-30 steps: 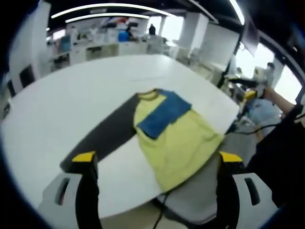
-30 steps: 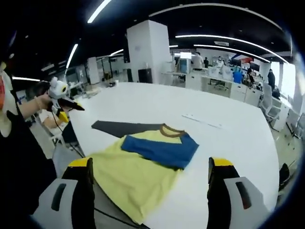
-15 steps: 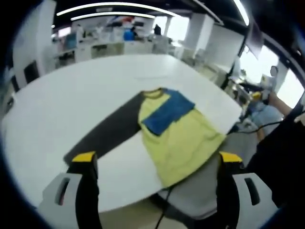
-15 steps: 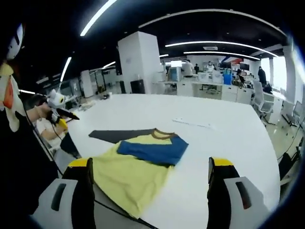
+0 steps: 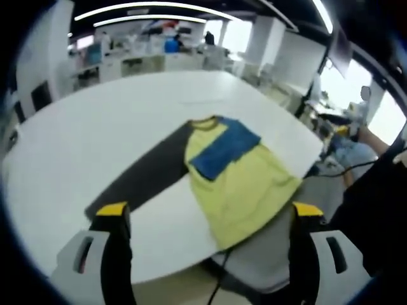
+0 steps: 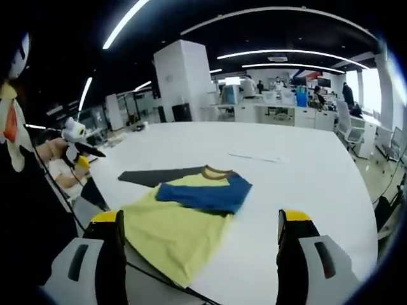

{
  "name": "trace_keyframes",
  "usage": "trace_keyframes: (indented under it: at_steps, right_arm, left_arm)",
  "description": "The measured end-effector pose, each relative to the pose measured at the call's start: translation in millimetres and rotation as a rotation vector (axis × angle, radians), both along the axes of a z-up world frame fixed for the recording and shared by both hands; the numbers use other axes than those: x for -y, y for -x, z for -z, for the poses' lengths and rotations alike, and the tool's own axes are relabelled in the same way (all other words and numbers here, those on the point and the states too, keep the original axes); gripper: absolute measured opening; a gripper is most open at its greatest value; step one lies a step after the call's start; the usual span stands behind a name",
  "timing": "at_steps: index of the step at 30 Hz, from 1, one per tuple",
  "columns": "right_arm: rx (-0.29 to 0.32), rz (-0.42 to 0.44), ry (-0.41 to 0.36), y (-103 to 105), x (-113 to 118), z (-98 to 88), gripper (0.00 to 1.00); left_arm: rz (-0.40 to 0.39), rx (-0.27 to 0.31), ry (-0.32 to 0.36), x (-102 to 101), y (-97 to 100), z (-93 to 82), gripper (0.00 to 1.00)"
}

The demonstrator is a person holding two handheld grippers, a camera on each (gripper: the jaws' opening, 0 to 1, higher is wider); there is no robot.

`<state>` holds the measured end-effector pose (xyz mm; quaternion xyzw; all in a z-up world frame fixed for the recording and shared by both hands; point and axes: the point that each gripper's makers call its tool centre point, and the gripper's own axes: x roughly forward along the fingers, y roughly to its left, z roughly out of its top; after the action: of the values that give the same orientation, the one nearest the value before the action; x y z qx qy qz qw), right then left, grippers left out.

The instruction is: Fold the garment on the visible template until the final outline fits inside the template.

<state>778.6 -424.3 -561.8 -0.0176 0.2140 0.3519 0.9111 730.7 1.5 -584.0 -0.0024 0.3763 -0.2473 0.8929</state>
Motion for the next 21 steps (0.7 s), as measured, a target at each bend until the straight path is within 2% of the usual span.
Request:
trace_keyframes:
  at_steps: [9, 12, 13, 16, 21]
  right_arm:
    - [-0.002, -0.009, 0.003, -1.8, -7.7, 1.6, 1.0]
    - [-0.005, -0.01, 0.004, -1.6, -13.5, 2.2, 1.0]
    - [-0.007, -0.009, 0.004, -1.2, -15.9, 2.6, 1.0]
    - [-0.012, -0.009, 0.003, 0.5, -20.6, 4.0, 1.0]
    - [-0.025, 0.0, 0.003, 2.6, -23.7, 8.5, 1.0]
  left_arm:
    - [-0.014, -0.003, 0.004, -5.1, -1.3, 3.2, 1.0]
    - [-0.031, 0.003, 0.025, -10.4, -4.4, 7.4, 1.0]
    - [-0.055, 0.017, 0.056, -14.7, -8.4, 9.0, 1.0]
    - [-0.13, 0.001, 0.116, -33.0, -13.0, 17.7, 0.99]
    - [-0.211, -0.006, 0.101, -74.9, -19.7, 34.7, 0.99]
